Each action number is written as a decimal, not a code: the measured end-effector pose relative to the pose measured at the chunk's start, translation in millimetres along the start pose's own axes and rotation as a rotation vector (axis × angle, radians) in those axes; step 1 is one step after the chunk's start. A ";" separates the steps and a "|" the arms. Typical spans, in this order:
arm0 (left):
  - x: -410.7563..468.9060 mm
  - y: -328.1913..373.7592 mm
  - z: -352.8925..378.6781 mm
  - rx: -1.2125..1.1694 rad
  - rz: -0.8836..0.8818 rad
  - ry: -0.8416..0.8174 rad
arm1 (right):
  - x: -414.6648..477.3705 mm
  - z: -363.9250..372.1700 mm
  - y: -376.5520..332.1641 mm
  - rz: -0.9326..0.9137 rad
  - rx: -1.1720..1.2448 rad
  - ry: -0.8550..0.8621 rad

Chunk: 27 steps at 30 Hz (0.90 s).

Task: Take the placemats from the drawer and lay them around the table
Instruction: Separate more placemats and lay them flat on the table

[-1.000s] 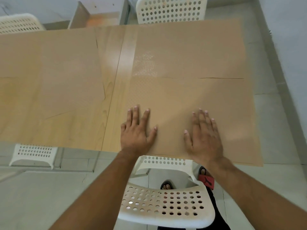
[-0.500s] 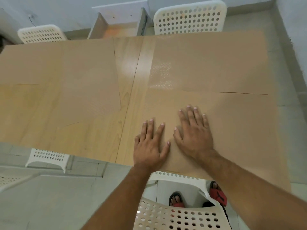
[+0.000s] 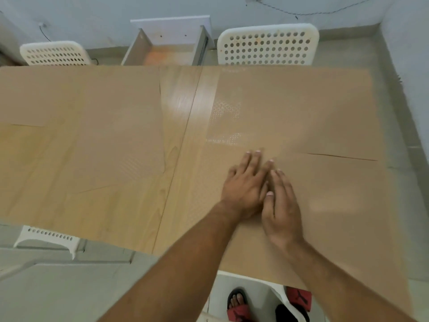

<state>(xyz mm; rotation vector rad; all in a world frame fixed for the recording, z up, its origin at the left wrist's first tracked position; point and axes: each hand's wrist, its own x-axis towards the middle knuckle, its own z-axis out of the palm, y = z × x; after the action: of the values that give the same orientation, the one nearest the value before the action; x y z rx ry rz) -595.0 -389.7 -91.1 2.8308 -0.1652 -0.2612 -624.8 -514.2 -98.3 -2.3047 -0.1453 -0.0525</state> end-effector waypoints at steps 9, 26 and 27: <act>32.7 57.9 22.6 0.027 -0.030 -0.035 | 50.2 -40.7 42.4 0.072 -0.322 -0.010; 7.8 -3.8 1.9 0.061 -0.186 0.032 | 47.2 -43.1 47.8 0.046 -0.612 -0.161; 3.8 -19.7 -3.3 0.078 -0.223 0.051 | 47.5 -42.6 47.7 0.049 -0.634 -0.170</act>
<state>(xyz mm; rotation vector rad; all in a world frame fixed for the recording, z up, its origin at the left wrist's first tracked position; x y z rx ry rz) -588.9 -370.6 -94.5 2.9309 0.1553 -0.2340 -571.5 -573.3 -100.6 -2.9450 -0.1765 0.1431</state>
